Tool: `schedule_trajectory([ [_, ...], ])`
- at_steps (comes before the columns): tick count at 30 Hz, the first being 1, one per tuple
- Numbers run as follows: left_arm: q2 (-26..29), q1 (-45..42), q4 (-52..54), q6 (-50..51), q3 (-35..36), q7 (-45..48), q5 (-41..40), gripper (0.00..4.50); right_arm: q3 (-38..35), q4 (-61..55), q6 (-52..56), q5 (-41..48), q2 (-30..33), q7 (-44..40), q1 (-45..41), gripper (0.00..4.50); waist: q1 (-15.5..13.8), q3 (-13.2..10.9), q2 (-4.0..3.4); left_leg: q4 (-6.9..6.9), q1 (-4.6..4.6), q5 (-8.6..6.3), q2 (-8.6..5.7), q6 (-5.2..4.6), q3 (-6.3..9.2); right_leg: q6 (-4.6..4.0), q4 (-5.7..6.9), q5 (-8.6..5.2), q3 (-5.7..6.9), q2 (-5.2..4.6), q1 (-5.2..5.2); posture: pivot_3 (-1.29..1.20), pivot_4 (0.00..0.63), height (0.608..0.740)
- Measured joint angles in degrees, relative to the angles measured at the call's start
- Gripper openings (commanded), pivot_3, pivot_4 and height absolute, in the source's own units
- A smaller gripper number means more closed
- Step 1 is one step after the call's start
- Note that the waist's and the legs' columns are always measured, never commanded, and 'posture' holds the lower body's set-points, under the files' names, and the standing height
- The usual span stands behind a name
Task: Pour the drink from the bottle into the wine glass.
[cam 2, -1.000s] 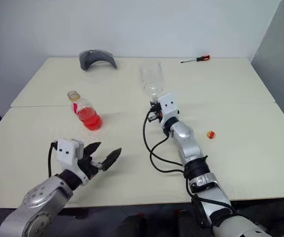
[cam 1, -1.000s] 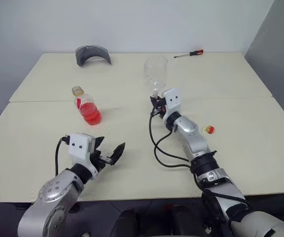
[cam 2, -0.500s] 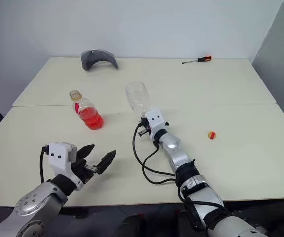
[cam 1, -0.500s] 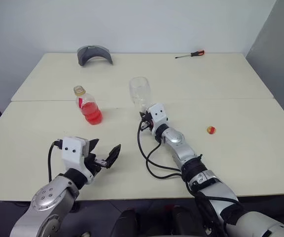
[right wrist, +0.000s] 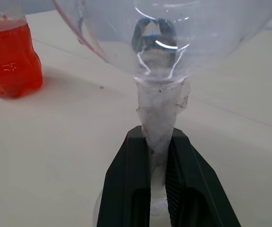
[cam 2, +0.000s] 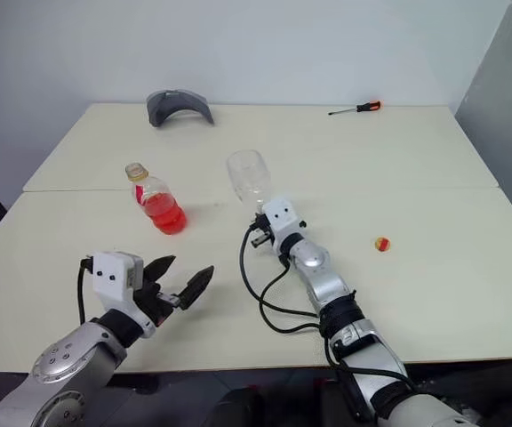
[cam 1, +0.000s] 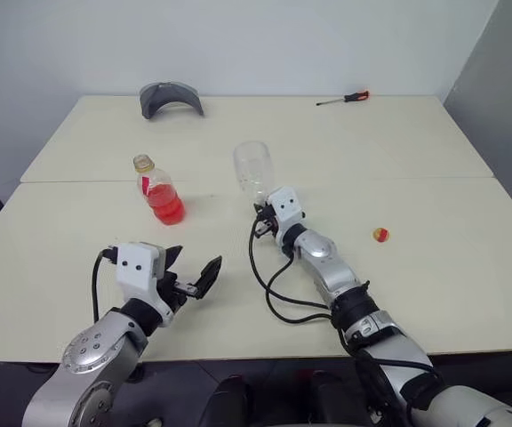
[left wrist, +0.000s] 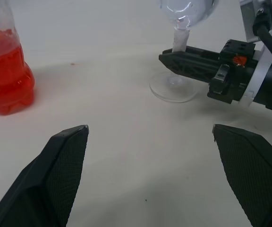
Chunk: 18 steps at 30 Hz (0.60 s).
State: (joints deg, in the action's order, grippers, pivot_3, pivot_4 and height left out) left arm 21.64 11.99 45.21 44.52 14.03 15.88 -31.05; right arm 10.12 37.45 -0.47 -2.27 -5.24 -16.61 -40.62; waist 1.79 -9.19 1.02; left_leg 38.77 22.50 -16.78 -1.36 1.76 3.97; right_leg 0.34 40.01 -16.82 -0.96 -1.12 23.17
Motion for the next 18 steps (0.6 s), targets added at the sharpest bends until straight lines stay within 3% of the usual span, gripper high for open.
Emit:
schedule_trajectory([
  [11,0.36,0.6,0.03,-0.01,-0.04,-0.2,-0.43,4.5,-0.33,-2.29,3.43,0.14,0.28,-0.35,0.57,0.13,0.01,0.03,0.01,-0.02,-0.07,0.0,0.0,-0.01,0.0,0.0,0.0,0.0,0.01,0.0,-0.04,0.0,0.15,0.74],
  [18,0.58,-0.01,0.04,-0.07,-0.12,-0.22,-0.42,4.5,-0.61,0.59,3.87,0.13,0.16,0.12,0.16,2.55,0.04,0.02,-0.01,-0.03,-0.04,0.0,0.0,0.0,-0.02,0.0,-0.02,0.0,-0.01,0.0,-0.01,0.0,0.15,0.74],
])
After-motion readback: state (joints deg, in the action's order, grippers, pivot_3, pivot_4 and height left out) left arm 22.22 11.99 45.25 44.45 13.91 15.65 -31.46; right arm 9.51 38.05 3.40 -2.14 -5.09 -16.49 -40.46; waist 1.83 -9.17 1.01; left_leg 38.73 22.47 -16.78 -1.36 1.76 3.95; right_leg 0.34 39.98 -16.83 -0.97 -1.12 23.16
